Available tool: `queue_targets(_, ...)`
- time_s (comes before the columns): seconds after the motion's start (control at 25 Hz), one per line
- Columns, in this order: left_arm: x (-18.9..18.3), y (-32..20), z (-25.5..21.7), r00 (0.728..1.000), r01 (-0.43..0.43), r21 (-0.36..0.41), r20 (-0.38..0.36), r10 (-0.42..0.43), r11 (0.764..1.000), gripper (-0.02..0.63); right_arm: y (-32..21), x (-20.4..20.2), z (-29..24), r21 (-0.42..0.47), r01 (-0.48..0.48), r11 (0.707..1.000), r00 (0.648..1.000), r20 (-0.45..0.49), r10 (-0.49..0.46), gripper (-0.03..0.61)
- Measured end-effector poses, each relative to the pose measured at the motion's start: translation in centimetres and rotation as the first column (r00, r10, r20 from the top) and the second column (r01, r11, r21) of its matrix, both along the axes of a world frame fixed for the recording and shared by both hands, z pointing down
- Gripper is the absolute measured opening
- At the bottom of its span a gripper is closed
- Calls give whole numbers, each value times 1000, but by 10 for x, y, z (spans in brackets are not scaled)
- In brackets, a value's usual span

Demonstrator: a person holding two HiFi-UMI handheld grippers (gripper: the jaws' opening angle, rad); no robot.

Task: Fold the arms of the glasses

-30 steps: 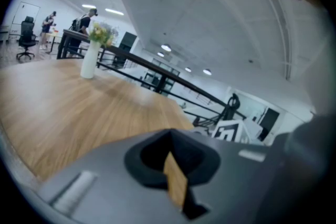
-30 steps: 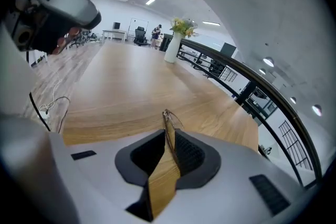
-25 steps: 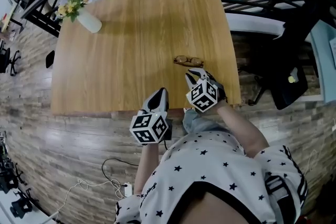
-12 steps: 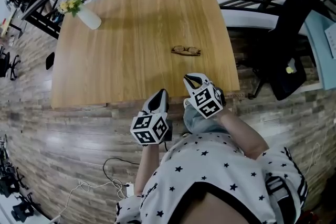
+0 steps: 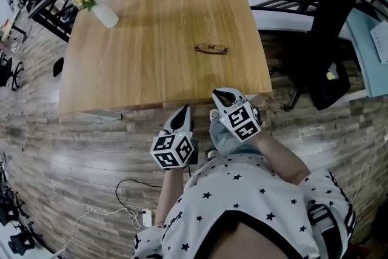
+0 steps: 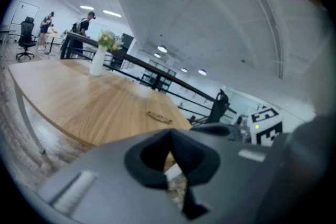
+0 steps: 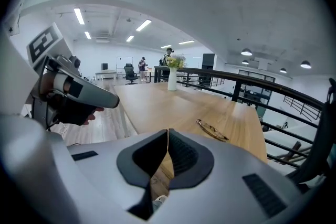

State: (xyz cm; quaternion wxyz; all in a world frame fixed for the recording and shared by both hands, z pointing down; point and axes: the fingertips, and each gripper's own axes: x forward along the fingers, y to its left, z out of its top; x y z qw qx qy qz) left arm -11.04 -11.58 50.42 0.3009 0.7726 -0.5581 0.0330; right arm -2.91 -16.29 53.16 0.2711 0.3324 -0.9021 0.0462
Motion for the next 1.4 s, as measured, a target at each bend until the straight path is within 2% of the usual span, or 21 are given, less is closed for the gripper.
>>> queue_targets(0.32, 4, 34, 2, 1000, 21, 5, -5, -21, 1000, 8, 40, 3, -15, 5, 12, 1000, 998, 64, -12, 18)
queue_targets(0.68, 19, 65, 2, 1000, 25, 14, -15, -25, 1000, 8, 81, 14, -21, 15, 22, 1000, 996, 91, -24, 18)
queue_targets(1.4, 27, 59, -2, 1000, -2, 31, -15, 3, 1000, 7, 86, 15, -32, 36, 38, 999, 994, 106, -41, 17)
